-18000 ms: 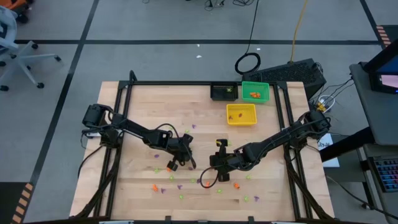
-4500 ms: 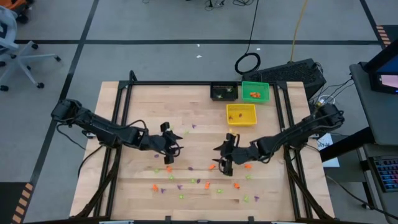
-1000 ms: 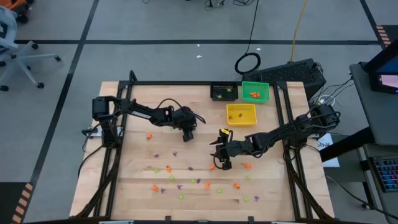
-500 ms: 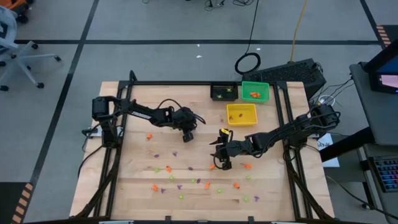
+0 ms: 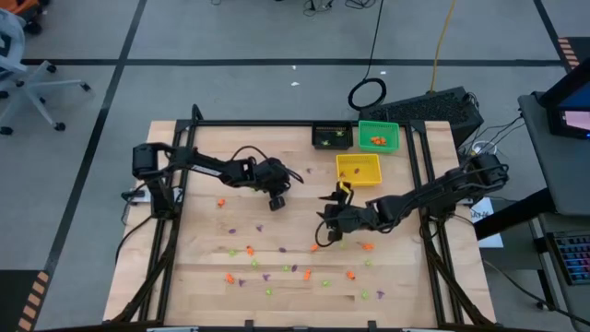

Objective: Sort Halloween decoration
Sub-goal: Put the violet witch hat toy into the yellow basket

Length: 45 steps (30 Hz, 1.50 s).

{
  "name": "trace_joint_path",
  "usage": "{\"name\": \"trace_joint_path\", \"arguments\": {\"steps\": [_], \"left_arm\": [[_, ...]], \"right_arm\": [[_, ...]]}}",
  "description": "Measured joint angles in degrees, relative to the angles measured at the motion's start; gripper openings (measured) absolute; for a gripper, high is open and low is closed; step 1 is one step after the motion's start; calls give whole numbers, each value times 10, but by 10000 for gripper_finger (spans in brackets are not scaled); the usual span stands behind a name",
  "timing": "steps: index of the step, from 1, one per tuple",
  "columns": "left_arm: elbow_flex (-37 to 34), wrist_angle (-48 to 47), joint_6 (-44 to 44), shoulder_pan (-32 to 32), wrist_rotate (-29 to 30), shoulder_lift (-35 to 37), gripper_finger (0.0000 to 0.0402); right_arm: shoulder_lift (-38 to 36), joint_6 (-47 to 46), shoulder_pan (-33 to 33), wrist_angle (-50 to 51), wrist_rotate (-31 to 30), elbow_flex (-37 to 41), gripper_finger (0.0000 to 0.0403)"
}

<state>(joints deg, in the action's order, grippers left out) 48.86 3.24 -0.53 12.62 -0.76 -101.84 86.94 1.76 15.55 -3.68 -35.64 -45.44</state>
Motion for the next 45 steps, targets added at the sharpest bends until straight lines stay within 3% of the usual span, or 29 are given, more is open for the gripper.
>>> {"name": "trace_joint_path", "arguments": {"steps": [8, 10, 15, 22, 29, 34, 38, 45], "left_arm": [[2, 20, 39, 10, 19, 35, 97], [2, 18, 37, 6, 31, 37, 112], [0, 18, 6, -11, 49, 37, 127], [-70, 85, -19, -26, 54, 78, 128], [-171, 151, -6, -25, 56, 202, 128], [-202, 163, -6, -29, 55, 270, 128], [-221, 159, -20, -45, 54, 284, 128], [-240, 164, -37, -72, 55, 284, 128]], "right_arm": [[-26, 9, -34, -43, -61, 0, 208], [-26, 5, -70, -45, -30, -12, 208], [-8, -26, -171, 84, 120, -90, 208], [65, 61, -264, 135, 277, -159, 208], [164, 116, -319, 221, 331, -249, 208], [237, 195, -344, 313, 345, -324, 208], [273, 242, -356, 369, 344, -369, 208], [284, 279, -369, 374, 389, -380, 208]]}}
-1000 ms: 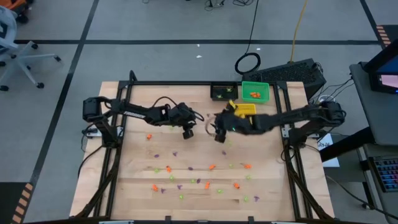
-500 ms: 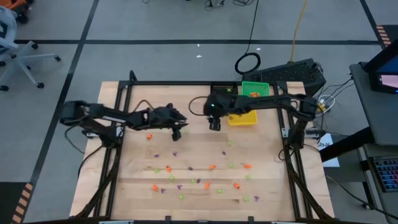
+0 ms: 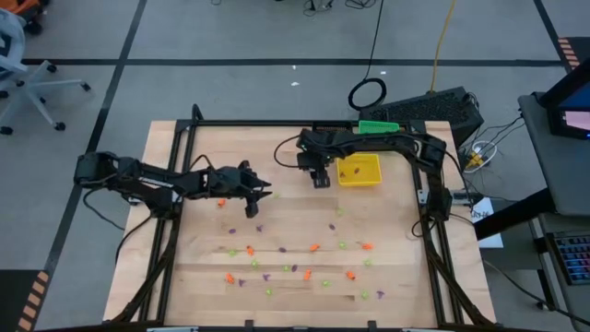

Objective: Sort Halloween decoration
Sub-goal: Put the violet witch hat toy into the yellow basket

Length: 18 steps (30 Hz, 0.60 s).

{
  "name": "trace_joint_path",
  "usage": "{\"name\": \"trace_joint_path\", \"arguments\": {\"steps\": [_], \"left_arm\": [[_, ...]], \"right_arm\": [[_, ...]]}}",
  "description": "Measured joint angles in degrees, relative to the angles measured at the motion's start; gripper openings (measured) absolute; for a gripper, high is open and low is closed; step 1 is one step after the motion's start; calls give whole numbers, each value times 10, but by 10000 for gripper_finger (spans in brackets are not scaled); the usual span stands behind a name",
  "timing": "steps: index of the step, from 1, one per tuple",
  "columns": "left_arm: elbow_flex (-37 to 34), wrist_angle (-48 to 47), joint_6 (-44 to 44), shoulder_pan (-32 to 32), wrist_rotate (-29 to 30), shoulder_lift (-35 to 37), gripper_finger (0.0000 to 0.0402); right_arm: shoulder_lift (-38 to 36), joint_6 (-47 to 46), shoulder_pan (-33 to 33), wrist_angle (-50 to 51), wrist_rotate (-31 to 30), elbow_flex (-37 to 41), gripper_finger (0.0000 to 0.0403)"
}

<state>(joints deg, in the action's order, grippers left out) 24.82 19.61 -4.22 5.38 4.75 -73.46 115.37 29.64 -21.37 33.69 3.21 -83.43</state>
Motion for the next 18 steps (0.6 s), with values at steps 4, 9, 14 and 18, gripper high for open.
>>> {"name": "trace_joint_path", "arguments": {"steps": [4, 9, 14, 18], "left_arm": [[0, 7, -11, -16, 0, 0, 128], [0, 20, -14, -33, 0, 0, 128], [0, 27, -13, -40, 0, 0, 128], [0, 25, -12, -40, 2, 0, 128]], "right_arm": [[16, 13, 0, -6, 5, 0, 199], [40, 10, 1, -16, 19, -1, 171], [44, 2, 1, -19, 20, -2, 146], [35, -28, 2, -7, 18, -1, 129]]}}
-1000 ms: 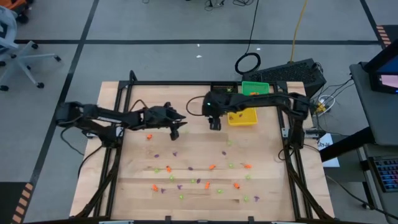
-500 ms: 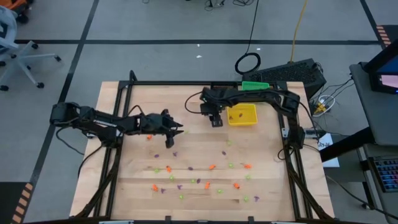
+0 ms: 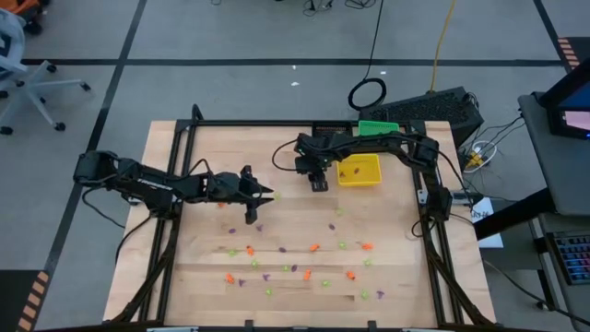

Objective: Sort Halloween decoration
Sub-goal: Put the violet witch hat toy into the yellow basket

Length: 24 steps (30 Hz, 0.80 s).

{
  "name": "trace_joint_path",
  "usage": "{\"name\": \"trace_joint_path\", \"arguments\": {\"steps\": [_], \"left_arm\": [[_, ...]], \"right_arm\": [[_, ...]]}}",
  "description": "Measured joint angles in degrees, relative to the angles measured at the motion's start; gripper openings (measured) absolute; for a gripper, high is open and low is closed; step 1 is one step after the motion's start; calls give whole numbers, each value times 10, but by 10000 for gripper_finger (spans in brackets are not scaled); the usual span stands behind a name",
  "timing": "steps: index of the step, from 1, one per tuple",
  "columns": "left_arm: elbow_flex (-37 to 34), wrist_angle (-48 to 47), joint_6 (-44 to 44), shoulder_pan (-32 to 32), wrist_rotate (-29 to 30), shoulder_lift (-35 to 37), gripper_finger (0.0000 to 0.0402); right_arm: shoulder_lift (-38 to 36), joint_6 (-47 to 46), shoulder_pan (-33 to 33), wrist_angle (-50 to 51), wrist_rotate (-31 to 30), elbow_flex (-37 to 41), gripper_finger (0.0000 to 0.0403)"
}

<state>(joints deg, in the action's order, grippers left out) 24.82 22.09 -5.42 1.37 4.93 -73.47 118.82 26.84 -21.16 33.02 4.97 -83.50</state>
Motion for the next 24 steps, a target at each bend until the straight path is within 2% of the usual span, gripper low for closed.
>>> {"name": "trace_joint_path", "arguments": {"steps": [4, 11, 24], "left_arm": [[0, -1, 3, 0, 0, 0, 128], [0, -1, 3, 0, 0, 0, 128], [0, -2, 1, 0, 0, 0, 128]], "right_arm": [[-23, -24, 12, 32, -13, 2, 128], [-39, -34, 20, 68, -21, 2, 159], [-19, -67, 16, 19, -20, 2, 158]]}}
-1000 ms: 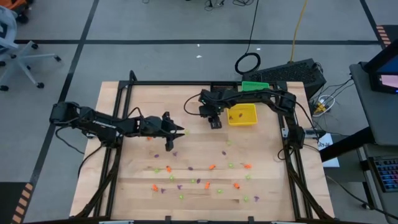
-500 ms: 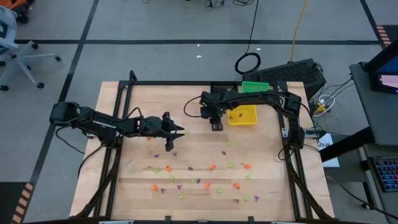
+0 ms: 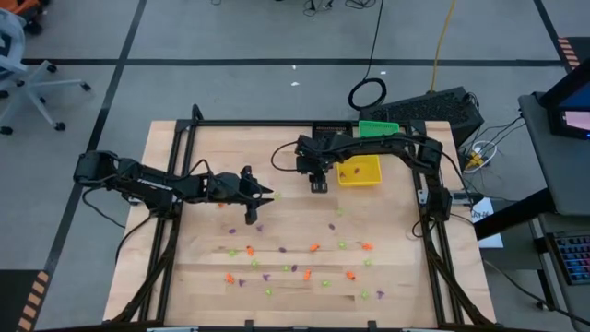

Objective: Sort Halloween decoration
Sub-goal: Put the violet witch hat toy into the yellow basket

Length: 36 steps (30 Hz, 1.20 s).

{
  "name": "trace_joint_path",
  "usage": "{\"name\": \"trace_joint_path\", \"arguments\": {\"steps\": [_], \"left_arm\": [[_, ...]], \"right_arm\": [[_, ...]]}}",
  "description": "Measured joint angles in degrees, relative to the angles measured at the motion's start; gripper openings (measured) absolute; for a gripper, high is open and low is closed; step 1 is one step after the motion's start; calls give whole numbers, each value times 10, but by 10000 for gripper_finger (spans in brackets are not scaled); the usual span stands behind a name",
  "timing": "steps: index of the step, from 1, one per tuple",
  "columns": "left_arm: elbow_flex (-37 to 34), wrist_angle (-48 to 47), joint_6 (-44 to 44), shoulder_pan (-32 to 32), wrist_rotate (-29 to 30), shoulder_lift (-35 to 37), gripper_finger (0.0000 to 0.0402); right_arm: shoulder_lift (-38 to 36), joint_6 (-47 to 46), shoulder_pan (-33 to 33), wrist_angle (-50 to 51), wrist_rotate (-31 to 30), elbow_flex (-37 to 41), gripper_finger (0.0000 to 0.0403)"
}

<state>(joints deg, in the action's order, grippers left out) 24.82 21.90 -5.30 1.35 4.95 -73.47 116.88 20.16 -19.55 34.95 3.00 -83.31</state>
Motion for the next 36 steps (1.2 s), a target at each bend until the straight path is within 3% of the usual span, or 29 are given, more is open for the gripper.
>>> {"name": "trace_joint_path", "arguments": {"steps": [10, 24, 36], "left_arm": [[0, 0, 1, -4, 0, 0, 128], [0, -1, 2, -4, -1, 0, 128], [0, -1, 2, -4, -1, 0, 128]], "right_arm": [[5, -10, 0, 33, -2, 0, 123], [4, 2, 0, 29, -3, -2, 14], [4, 4, 2, 33, -3, -2, 1]]}}
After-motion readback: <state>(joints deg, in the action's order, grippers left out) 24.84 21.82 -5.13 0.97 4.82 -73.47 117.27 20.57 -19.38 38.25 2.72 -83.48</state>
